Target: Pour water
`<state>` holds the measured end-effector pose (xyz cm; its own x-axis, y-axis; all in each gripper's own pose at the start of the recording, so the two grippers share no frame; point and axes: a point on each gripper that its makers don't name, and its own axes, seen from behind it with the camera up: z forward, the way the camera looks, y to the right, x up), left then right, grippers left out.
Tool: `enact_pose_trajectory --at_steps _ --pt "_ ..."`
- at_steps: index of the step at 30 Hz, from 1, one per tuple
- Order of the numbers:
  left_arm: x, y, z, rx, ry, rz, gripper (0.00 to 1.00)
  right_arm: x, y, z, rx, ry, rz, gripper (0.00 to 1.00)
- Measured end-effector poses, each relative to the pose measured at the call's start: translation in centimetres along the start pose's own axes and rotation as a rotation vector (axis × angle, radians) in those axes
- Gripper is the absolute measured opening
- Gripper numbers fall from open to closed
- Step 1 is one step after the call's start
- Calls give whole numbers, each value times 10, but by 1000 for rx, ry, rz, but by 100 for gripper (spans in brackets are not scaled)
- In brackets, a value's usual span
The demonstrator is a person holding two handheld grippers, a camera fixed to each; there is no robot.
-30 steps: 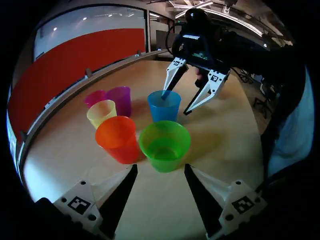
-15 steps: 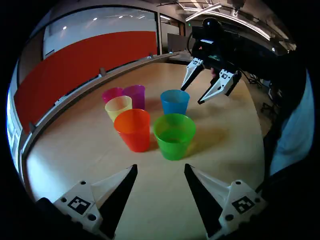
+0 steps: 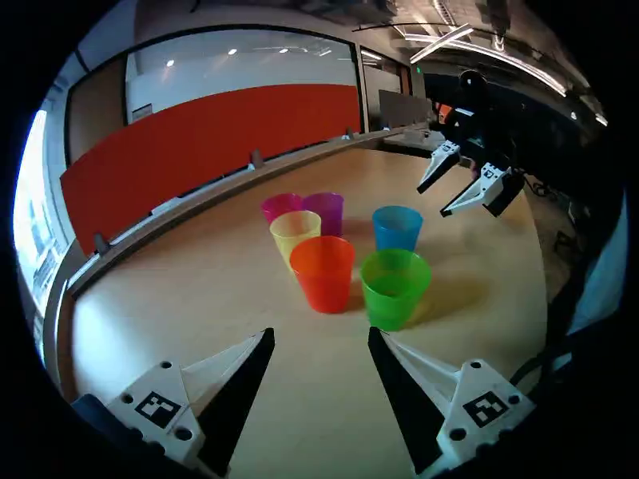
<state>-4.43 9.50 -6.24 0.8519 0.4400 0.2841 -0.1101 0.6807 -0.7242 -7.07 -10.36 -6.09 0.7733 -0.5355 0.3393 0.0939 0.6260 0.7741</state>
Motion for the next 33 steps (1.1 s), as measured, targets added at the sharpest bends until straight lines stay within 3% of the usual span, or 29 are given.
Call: enact_pose_trajectory --at_steps 9,16,33 --pt "25 -37 -10 150 94 -81 87 22 32 -20 -150 115 124 100" --pt "42 -60 -18 259 171 -103 87 34 48 -34 -259 212 166 100" --pt "77 -89 -51 427 380 -262 86 80 92 -82 -535 430 238 100"
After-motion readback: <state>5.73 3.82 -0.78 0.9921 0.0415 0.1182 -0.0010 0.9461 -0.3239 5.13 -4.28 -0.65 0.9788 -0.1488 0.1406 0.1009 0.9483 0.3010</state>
